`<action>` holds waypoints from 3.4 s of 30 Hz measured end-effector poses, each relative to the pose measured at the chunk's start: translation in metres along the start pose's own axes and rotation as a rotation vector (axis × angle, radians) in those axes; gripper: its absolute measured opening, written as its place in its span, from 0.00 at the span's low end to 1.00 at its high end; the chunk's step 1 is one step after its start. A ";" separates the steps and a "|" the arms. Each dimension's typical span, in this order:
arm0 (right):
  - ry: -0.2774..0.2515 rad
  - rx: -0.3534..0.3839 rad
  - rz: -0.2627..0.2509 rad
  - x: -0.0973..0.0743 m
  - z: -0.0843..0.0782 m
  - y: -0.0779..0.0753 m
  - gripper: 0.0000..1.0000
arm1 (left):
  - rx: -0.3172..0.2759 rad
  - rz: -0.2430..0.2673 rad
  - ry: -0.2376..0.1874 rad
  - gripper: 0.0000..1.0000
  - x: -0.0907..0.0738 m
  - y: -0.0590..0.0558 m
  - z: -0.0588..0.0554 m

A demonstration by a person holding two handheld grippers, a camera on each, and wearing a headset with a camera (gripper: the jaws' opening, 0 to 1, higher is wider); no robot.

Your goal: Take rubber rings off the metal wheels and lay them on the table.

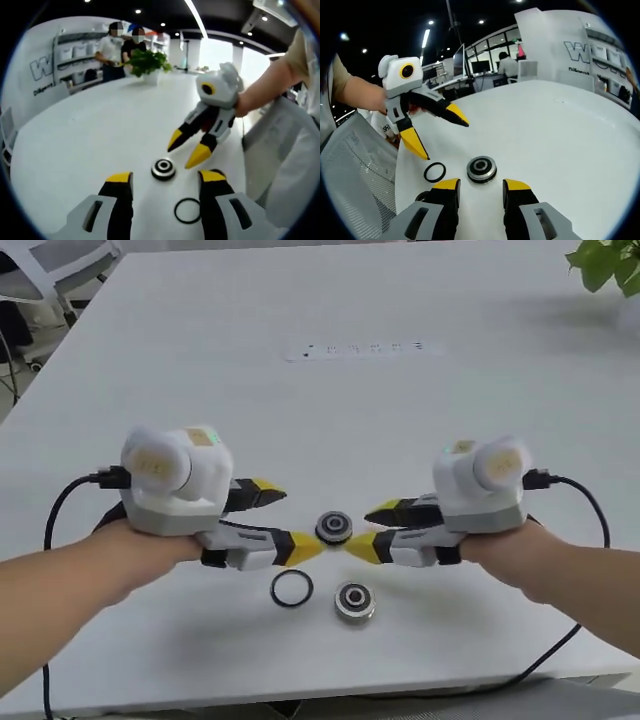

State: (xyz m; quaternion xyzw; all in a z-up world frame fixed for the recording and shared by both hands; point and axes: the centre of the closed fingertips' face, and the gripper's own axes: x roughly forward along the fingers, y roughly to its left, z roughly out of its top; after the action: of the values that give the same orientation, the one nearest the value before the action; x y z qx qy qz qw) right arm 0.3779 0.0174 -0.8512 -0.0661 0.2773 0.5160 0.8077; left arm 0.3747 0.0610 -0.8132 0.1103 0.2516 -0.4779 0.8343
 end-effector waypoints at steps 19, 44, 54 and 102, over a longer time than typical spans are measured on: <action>-0.011 -0.021 0.008 0.008 -0.001 -0.001 0.31 | -0.021 -0.020 0.020 0.41 0.027 -0.001 -0.003; -0.017 -0.004 0.006 0.008 -0.005 -0.002 0.31 | 0.015 -0.026 0.057 0.20 0.047 -0.001 -0.007; -0.019 -0.006 0.009 0.010 -0.004 -0.001 0.30 | 0.082 -0.008 0.066 0.14 0.051 0.001 -0.009; 0.023 -0.126 -0.023 0.011 -0.007 -0.004 0.11 | 0.061 0.034 0.057 0.14 0.048 -0.003 -0.010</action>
State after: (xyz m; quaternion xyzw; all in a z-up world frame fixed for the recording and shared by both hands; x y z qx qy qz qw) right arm 0.3818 0.0212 -0.8634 -0.1259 0.2530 0.5223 0.8046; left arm 0.3886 0.0280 -0.8467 0.1534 0.2585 -0.4677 0.8312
